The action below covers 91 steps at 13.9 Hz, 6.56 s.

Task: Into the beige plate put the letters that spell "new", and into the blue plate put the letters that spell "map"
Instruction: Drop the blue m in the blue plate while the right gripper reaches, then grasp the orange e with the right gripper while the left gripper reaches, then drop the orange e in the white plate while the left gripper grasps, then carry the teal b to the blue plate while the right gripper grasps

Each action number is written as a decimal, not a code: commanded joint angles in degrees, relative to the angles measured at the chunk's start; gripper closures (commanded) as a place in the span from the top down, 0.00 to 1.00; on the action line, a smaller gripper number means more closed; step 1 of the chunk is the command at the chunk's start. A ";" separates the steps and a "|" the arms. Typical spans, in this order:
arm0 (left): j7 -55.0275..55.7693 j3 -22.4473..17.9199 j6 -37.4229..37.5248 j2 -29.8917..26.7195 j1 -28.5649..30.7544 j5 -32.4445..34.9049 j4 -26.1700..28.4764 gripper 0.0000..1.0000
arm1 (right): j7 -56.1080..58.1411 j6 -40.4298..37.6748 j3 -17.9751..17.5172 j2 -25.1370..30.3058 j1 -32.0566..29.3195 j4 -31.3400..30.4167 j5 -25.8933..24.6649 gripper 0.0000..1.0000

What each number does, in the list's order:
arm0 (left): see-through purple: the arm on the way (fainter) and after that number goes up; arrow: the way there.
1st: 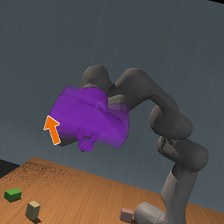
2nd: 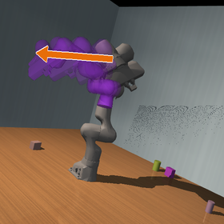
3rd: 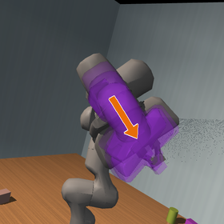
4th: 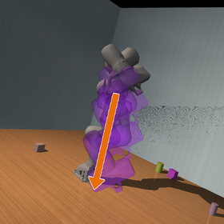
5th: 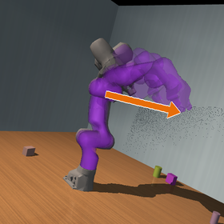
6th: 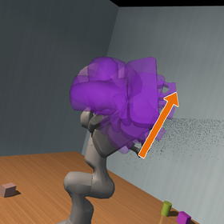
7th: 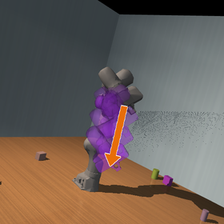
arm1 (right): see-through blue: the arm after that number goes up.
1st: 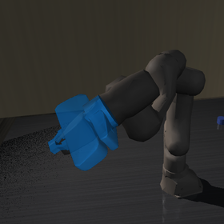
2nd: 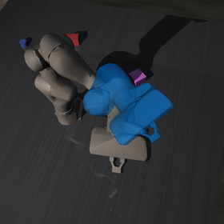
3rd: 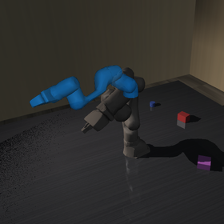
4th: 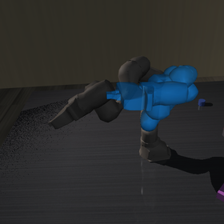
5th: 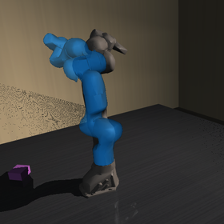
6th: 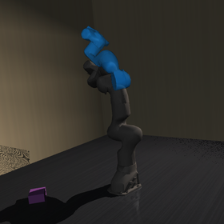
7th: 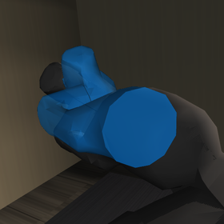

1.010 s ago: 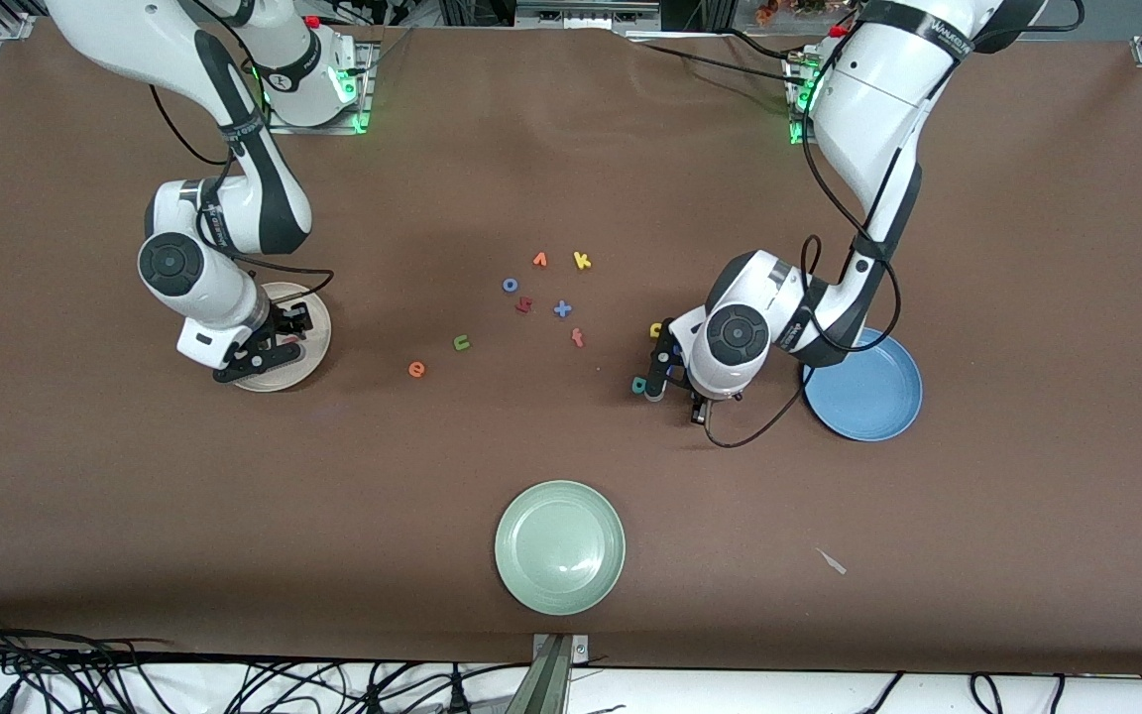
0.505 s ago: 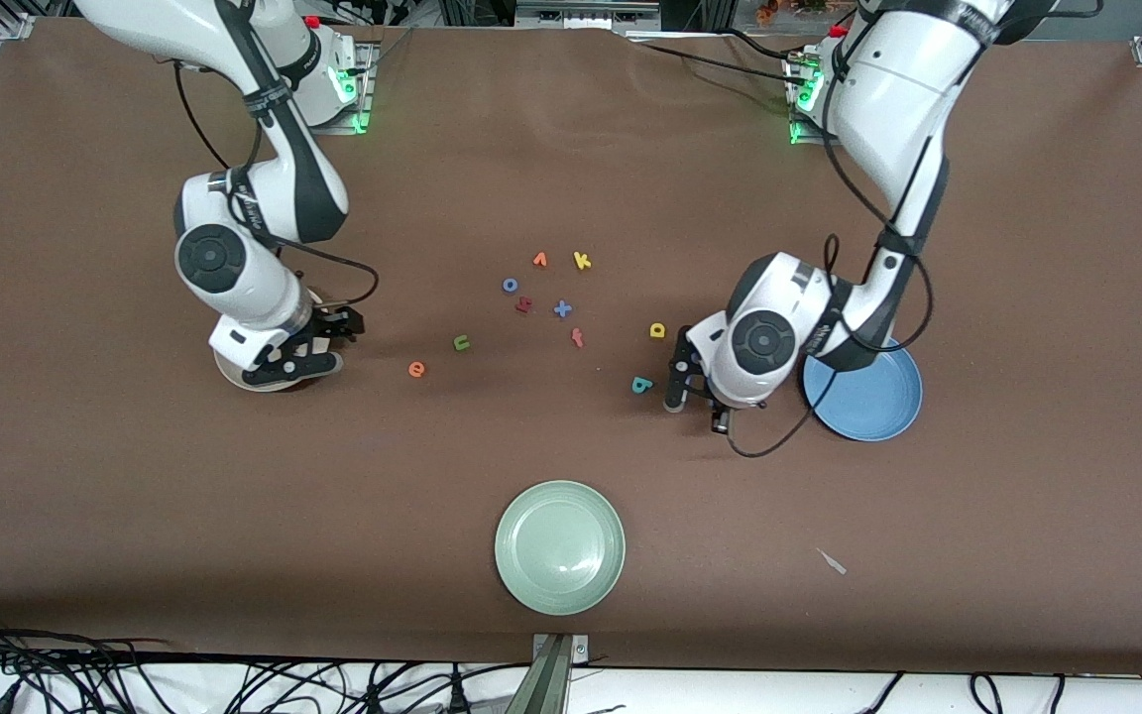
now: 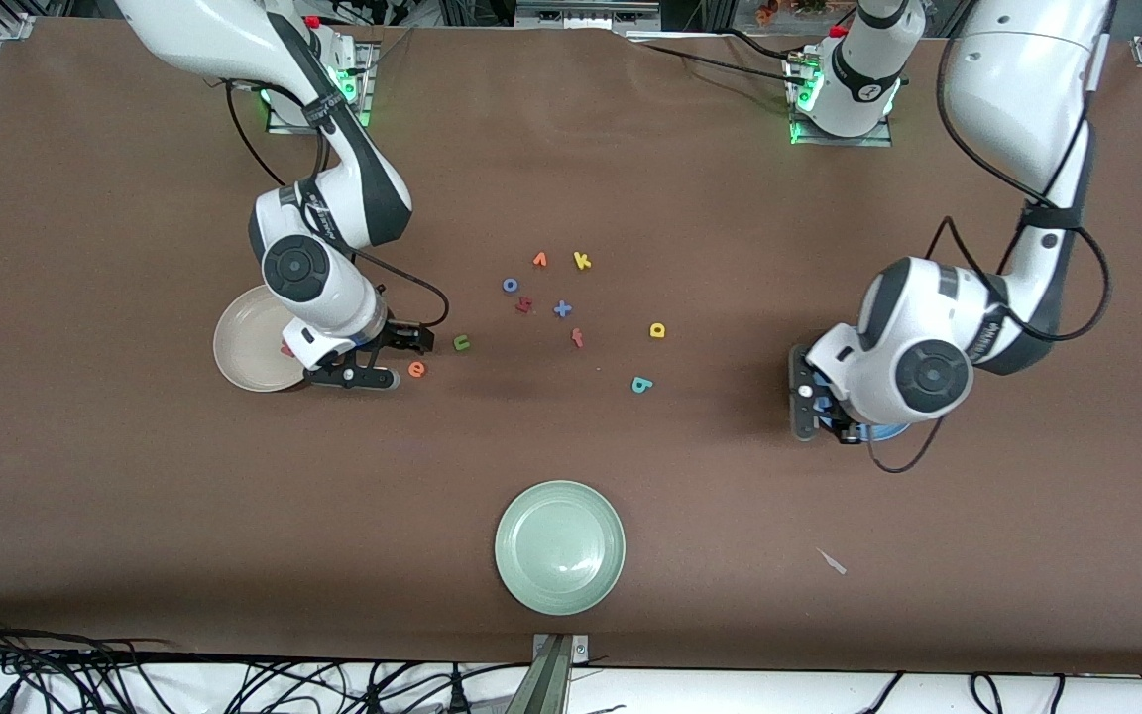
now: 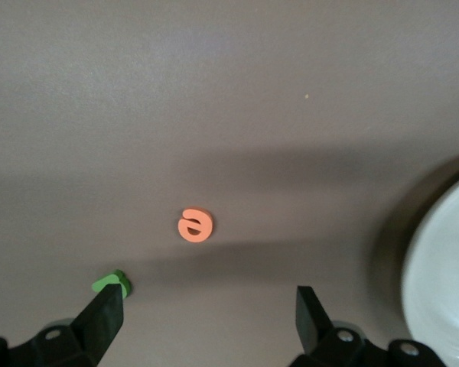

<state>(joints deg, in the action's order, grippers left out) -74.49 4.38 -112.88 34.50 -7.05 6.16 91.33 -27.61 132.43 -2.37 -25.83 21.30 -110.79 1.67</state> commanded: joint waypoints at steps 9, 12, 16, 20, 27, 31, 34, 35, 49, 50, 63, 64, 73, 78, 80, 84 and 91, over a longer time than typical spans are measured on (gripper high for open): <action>1.98 2.03 0.10 -1.01 7.31 -3.53 5.18 1.00 | -0.78 1.70 -0.27 -8.88 0.50 6.73 3.25 1.00; 7.23 3.35 2.30 -2.77 6.43 -3.53 4.64 1.00 | -0.69 1.70 -0.27 -9.85 0.59 6.73 3.17 0.98; 21.18 8.26 4.41 -4.53 6.43 -3.44 3.60 1.00 | 0.19 1.70 -0.18 -10.12 0.59 6.64 2.99 0.88; 37.19 11.18 4.25 -4.10 3.81 -3.18 2.45 1.00 | 0.19 2.40 -0.18 -10.64 0.50 6.38 2.81 0.75; 64.96 11.18 -0.74 2.66 -5.78 -3.70 -3.88 1.00 | 0.28 3.01 -0.18 -11.17 0.06 6.38 2.81 0.57; 81.57 11.09 -7.61 5.04 -10.87 -3.27 -3.97 1.00 | 0.19 3.28 -0.18 -11.26 0.06 6.29 3.08 0.38; 86.35 10.65 -10.69 6.45 -13.17 -2.91 -3.97 1.00 | 0.19 3.45 -0.18 -11.26 0.15 6.11 3.17 0.21; 86.79 10.65 -11.22 6.80 -13.26 -2.91 -3.97 1.00 | 0.19 3.19 -0.18 -11.26 0.15 6.38 3.17 0.15; 99.27 10.65 -12.02 8.21 -12.73 -3.44 -4.24 1.00 | 26.17 -9.59 9.04 7.62 -0.73 -5.10 1.68 0.06; 101.01 10.56 -12.54 8.30 -12.56 -3.35 -3.62 0.99 | 28.73 -5.90 10.09 9.12 -0.82 -9.14 1.50 0.06; 110.52 10.30 -22.21 12.87 -14.93 8.43 -2.74 0.79 | 31.42 7.15 12.84 10.54 0.67 -18.32 2.20 1.00; 110.52 10.30 -22.04 12.78 -14.93 8.43 -2.65 0.77 | 28.69 7.06 11.43 10.10 0.94 -17.54 2.20 1.00; 109.56 10.83 -21.42 11.81 -14.14 8.51 -0.28 0.52 | 6.52 7.67 -0.70 3.42 1.47 -9.27 2.38 1.00; 109.65 10.91 -21.33 11.03 -13.79 8.34 -0.72 0.13 | 6.78 7.67 -1.32 -1.49 5.60 -4.09 1.68 1.00; 109.65 11.00 -20.11 9.89 -13.26 7.99 -1.24 0.12 | 7.57 7.76 -1.32 -2.90 6.56 -3.21 1.50 1.00; 108.51 11.18 -15.46 6.73 -12.12 7.90 -2.39 0.13 | 8.89 8.29 -1.32 -4.40 7.53 -1.28 -3.15 1.00; 82.62 11.18 -1.93 0.57 -2.55 7.81 -1.25 0.13 | 12.14 11.10 -1.32 -7.21 7.88 -0.65 -3.43 0.96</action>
<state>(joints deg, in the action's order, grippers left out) 16.06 15.02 -117.65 37.23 -12.91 12.84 88.16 -16.30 143.01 -3.77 -31.90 28.77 -112.47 -1.02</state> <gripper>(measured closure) 0.652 0.009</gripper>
